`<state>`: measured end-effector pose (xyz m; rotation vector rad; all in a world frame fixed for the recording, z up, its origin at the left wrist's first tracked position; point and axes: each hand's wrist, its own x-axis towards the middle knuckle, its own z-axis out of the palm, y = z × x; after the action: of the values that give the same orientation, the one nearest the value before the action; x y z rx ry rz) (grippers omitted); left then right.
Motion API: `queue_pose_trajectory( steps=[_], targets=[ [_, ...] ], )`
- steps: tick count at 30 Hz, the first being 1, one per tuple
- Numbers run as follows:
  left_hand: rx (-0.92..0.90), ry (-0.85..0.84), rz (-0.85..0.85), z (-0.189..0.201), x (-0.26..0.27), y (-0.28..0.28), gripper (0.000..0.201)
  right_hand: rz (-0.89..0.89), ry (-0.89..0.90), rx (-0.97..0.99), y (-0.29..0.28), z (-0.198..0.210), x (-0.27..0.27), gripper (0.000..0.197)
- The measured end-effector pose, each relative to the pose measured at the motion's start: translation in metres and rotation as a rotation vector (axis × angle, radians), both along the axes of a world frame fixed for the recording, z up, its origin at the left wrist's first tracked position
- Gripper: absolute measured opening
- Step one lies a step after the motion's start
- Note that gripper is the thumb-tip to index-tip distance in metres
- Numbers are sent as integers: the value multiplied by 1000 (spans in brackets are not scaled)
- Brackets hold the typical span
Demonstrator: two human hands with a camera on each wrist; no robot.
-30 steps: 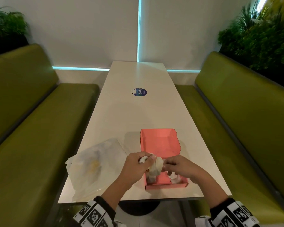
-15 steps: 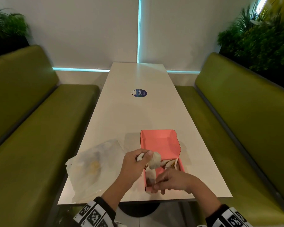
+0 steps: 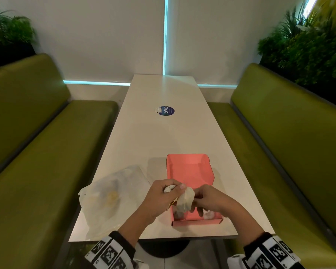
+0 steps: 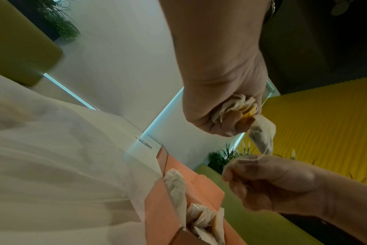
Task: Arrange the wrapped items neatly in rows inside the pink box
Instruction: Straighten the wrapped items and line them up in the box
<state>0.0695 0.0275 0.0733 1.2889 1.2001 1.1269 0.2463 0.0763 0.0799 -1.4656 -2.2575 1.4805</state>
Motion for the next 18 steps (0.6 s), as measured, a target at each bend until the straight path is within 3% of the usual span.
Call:
queue_pose_trajectory(
  steps=[9,18],
  targets=[
    [28,92,-5,-6,1,0,12,-38,174,25,2,32,4,11],
    [82,125,13,-14,-1,4,11,-153,262,-46,-6,36,-1,25]
  ],
)
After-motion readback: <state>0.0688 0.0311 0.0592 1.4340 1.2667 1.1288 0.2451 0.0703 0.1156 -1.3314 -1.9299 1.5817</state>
